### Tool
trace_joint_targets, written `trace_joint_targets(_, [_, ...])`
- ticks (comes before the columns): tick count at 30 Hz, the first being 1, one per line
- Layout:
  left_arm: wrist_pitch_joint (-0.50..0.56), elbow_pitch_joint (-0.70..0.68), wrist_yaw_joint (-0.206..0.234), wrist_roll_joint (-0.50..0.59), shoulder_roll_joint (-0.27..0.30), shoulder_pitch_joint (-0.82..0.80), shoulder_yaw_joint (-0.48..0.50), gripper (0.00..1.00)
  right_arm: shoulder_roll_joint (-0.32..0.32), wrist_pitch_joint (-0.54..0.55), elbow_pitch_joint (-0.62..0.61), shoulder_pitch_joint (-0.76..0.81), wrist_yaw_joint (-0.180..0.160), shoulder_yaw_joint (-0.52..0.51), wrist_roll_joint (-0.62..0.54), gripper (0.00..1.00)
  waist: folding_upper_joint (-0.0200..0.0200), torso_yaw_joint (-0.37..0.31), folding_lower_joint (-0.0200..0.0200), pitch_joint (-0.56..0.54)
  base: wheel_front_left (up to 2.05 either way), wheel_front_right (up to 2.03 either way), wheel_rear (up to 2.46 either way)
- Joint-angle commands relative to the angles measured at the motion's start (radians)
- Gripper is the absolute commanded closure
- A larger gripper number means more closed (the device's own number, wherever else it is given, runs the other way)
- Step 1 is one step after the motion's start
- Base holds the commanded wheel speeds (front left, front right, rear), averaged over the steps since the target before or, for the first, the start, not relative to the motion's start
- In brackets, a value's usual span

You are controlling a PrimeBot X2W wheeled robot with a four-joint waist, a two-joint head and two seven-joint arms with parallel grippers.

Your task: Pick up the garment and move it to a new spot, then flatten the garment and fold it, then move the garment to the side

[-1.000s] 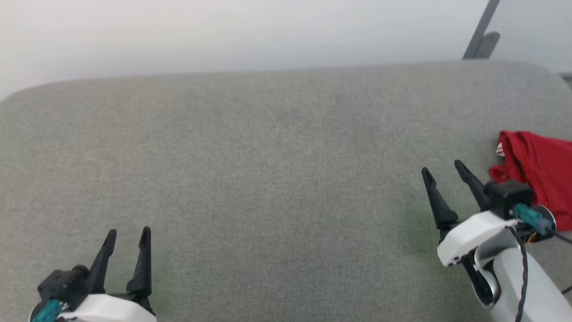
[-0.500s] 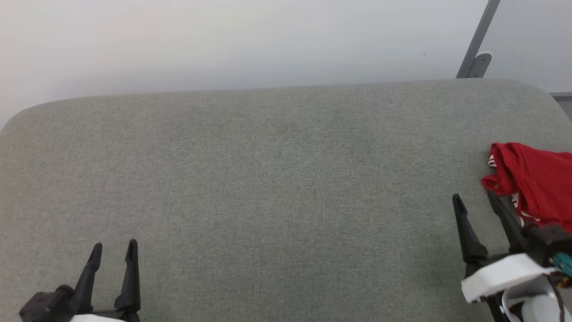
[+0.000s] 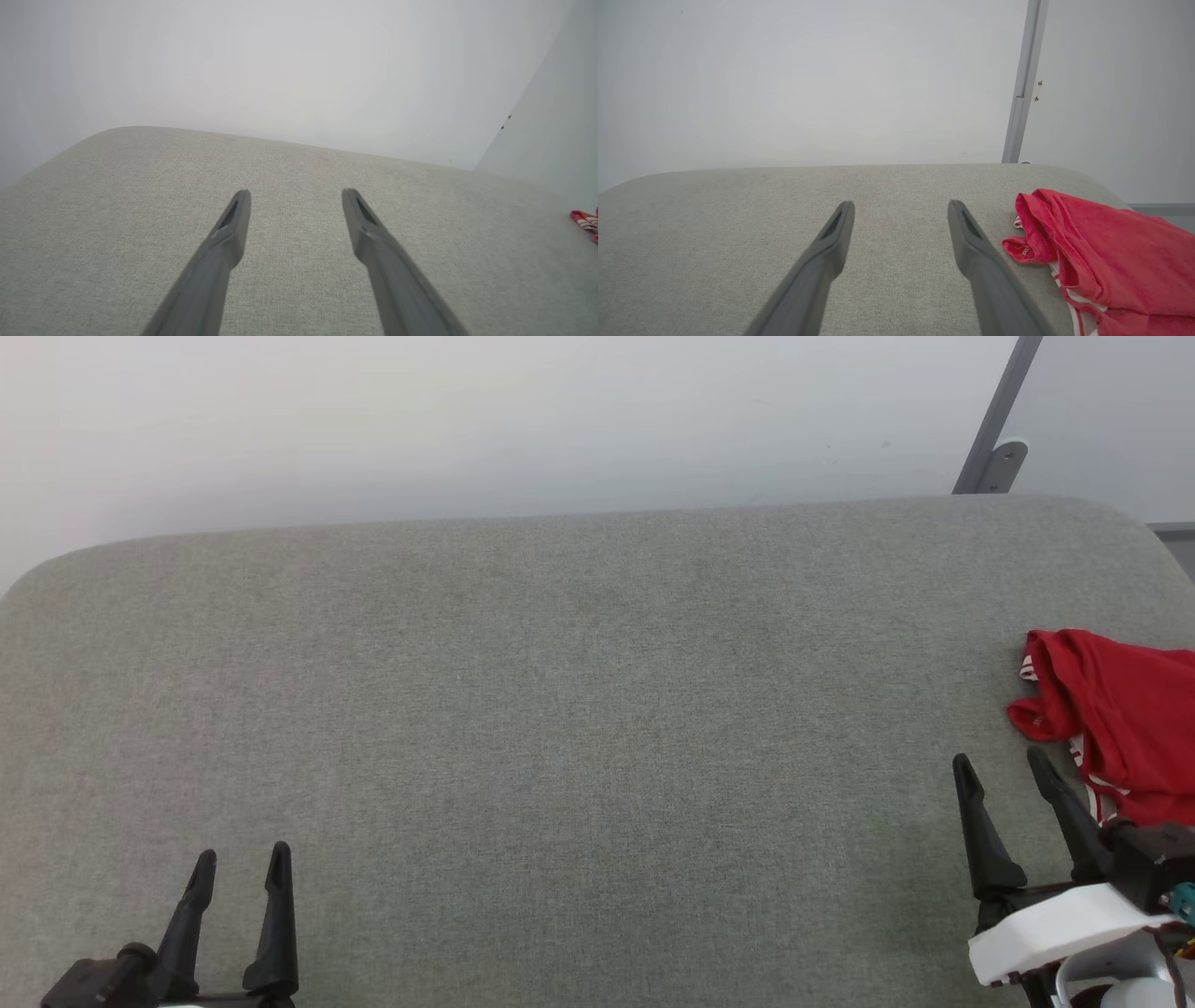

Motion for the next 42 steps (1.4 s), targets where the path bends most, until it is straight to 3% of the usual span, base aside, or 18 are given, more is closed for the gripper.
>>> trace_joint_targets(1, [-0.005,-0.005,0.002,0.008,0.002,-0.006,0.001,0.00,0.004,0.004,-0.009,0.006,-0.002,-0.003,-0.005,0.00,-0.0001,0.000,0.0000,0.001,0.00,0.00,0.00])
trace_joint_targets(7, [-0.005,-0.015,0.002,0.011,-0.003,-0.004,0.002,0.00,0.011,0.005,-0.017,0.012,-0.002,-0.005,-0.009,0.00,-0.0001,0.001,0.0000,0.007,0.00,0.00,0.00])
trace_joint_targets(8, [0.000,-0.012,0.000,0.000,-0.004,0.000,0.000,1.00,0.008,0.005,-0.015,0.004,0.000,-0.003,-0.004,1.00,-0.0001,0.001,0.0000,0.007,0.00,0.00,0.00])
trace_joint_targets(11, [0.004,0.012,0.000,-0.008,-0.017,0.001,-0.005,1.00,0.016,0.006,0.011,0.013,0.000,0.001,0.004,1.00,-0.0001,0.001,0.0000,0.007,0.00,0.00,0.00])
trace_joint_targets(42, [0.130,0.074,0.000,-0.478,-0.052,-0.100,0.011,1.00,0.064,0.110,0.048,-0.030,0.000,-0.042,0.500,1.00,-0.0001,-0.001,0.0000,-0.004,0.00,0.00,0.00])
